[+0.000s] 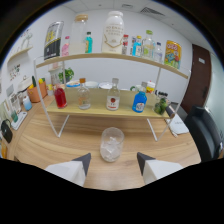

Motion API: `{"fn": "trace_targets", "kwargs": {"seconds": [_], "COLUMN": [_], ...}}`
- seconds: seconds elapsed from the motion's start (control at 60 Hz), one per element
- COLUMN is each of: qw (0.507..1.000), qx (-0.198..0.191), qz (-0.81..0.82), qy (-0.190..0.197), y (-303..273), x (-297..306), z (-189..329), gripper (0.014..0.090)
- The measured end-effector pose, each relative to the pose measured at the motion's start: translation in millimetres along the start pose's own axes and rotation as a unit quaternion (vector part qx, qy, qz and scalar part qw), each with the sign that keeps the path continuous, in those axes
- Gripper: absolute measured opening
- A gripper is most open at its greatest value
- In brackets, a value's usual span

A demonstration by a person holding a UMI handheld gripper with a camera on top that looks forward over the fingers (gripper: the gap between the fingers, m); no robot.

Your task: Make me a cup of Vodka Sunrise.

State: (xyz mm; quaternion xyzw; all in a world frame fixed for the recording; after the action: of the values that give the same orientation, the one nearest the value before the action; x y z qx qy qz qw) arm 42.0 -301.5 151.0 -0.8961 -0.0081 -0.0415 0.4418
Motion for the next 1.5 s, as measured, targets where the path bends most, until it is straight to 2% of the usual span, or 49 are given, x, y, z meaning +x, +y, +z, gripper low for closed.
{"fn": "trace_targets", "kwargs": {"seconds": [0.3,0.433,0.583,0.733,0.95,1.1,1.15,1.25,1.417,1.5], "qw": [1.000,1.000,0.998,0.994,0.987,0.985,0.985,0.984,0.986,0.985], "qx": [-0.002,0.004,0.042,0.084,0.144,0.162,0.163,0.167,0.164,0.167], "qz": [0.002,0.017,0.031,0.052,0.039,0.032,0.030,0.028,0.012,0.015], "qy": [0.019,0.006,-0.022,-0.056,-0.066,-0.055,-0.052,-0.049,-0.030,-0.029], "y": [16.3,28.0,12.5,-31.2,-102.6,-134.0,-141.7,-152.2,-156.9,-158.8], "x": [-5.3,-36.3,-90.6,-141.5,-173.4,-182.1,-181.9,-185.7,-182.4,-180.5], "z": [-19.0,-26.0,-23.9,-6.0,35.4,73.8,82.1,102.5,119.7,118.0], "gripper": [0.0860,0.0868,0.0863,0.0866,0.0867,0.0838,0.0819,0.0709,0.0369,0.0359]}}
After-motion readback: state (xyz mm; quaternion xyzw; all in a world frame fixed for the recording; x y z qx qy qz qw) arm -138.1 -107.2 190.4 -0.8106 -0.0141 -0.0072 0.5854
